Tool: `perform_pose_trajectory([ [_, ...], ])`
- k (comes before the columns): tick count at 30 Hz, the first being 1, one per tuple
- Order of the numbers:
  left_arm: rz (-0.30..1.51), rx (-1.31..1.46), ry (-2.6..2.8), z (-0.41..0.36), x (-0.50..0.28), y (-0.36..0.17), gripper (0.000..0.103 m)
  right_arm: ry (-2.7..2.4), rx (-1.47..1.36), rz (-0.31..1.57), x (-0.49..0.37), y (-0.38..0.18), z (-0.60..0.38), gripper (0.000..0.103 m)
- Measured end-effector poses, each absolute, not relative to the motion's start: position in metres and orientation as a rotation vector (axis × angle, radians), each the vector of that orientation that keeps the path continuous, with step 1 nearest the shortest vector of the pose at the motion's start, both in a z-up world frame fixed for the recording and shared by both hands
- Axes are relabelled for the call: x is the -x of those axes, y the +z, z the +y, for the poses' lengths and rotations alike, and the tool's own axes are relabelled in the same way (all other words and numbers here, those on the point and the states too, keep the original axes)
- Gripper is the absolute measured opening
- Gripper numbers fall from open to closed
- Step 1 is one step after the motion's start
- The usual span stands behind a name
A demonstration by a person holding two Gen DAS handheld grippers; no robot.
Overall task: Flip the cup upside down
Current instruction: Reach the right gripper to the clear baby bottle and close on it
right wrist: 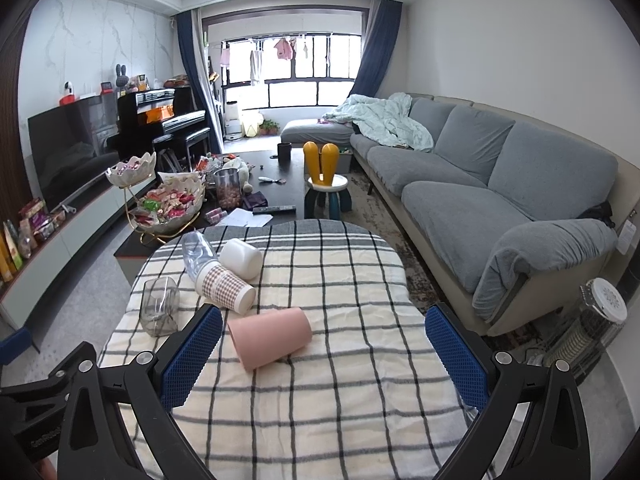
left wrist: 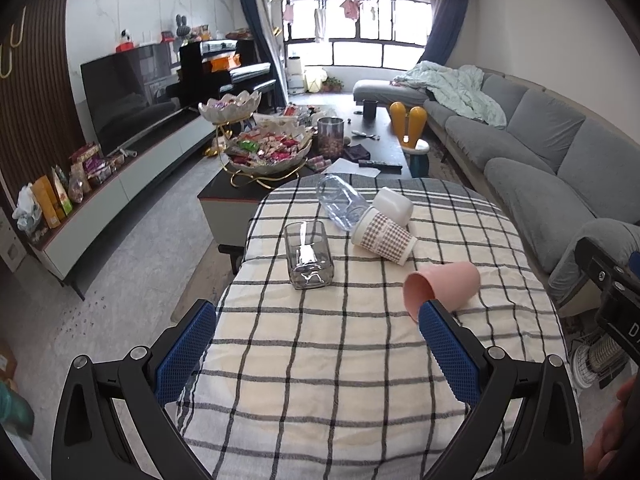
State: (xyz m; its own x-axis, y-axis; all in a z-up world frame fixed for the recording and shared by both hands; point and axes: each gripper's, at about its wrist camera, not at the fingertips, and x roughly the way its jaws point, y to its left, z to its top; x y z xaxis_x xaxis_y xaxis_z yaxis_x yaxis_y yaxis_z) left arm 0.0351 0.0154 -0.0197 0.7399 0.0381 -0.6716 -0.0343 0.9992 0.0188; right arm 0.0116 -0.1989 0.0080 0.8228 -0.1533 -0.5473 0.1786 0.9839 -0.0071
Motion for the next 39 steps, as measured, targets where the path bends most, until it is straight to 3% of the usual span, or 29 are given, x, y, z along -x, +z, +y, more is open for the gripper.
perform_pose_trajectory([
  [22,0.773,0.047,0.159,0.058,-0.187,-0.043,0.103,0.0,0.106,0.7,-0.218,-0.017,-0.126,0.102],
  [39,0.946,0.089,0.07,0.098,-0.282,-0.095,0.103,0.249,0.274,1.093,-0.378,-0.094,-0.027,0.099],
])
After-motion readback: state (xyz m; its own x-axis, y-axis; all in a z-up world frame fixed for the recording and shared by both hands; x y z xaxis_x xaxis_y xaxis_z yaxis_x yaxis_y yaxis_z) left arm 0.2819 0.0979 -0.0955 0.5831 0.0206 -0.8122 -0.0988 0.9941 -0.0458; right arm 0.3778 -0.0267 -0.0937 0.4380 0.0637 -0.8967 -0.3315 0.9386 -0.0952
